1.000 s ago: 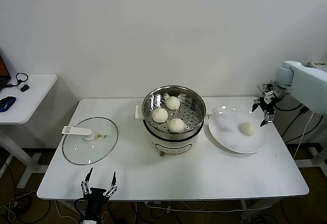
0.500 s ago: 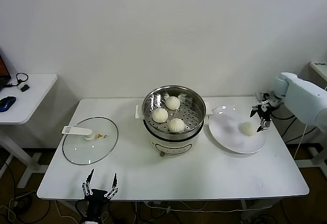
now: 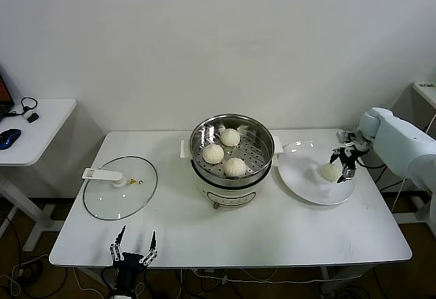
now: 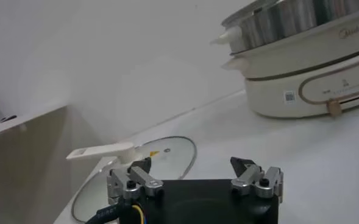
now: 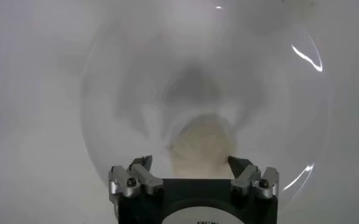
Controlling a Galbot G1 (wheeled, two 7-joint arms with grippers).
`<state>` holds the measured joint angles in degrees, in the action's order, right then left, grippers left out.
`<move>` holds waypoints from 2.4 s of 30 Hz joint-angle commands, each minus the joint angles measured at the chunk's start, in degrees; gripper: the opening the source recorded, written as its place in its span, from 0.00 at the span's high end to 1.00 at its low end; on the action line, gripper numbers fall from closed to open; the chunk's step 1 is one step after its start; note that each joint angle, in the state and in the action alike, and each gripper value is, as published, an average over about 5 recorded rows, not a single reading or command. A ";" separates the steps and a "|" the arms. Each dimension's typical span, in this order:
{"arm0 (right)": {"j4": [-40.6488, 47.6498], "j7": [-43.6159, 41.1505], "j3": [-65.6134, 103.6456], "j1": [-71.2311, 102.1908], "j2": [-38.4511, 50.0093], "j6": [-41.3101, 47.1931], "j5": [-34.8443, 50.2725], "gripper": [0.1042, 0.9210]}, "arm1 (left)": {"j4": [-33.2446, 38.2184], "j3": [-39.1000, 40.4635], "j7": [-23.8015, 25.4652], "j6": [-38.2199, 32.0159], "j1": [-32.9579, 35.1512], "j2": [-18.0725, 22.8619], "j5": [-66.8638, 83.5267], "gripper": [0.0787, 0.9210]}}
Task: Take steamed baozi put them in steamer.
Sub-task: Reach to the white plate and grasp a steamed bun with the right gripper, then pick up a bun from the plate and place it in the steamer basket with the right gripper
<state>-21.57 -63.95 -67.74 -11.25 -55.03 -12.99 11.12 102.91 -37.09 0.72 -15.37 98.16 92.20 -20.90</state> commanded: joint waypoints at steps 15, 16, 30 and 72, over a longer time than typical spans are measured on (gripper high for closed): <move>5.89 0.73 7.58 2.87 -1.91 -1.42 -3.63 0.12 | -0.29 0.32 -0.48 -0.99 0.58 2.80 -0.19 0.12; 6.25 0.87 7.81 3.00 -2.07 -1.44 -3.81 0.12 | -0.32 0.31 -0.50 -1.04 0.61 2.80 -0.19 0.12; 6.77 1.51 8.45 3.19 -2.46 -1.68 -4.82 0.15 | 0.01 0.60 -0.65 -1.22 0.87 2.80 -0.23 0.12; -54.85 2.99 -54.91 -63.37 5.51 12.45 46.28 0.36 | 2.45 0.81 1.00 2.17 -1.30 2.80 1.13 0.12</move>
<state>-54.21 -63.18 -101.52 -48.83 -48.85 -8.01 37.80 105.06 -36.45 1.55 -13.88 97.17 92.20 -19.97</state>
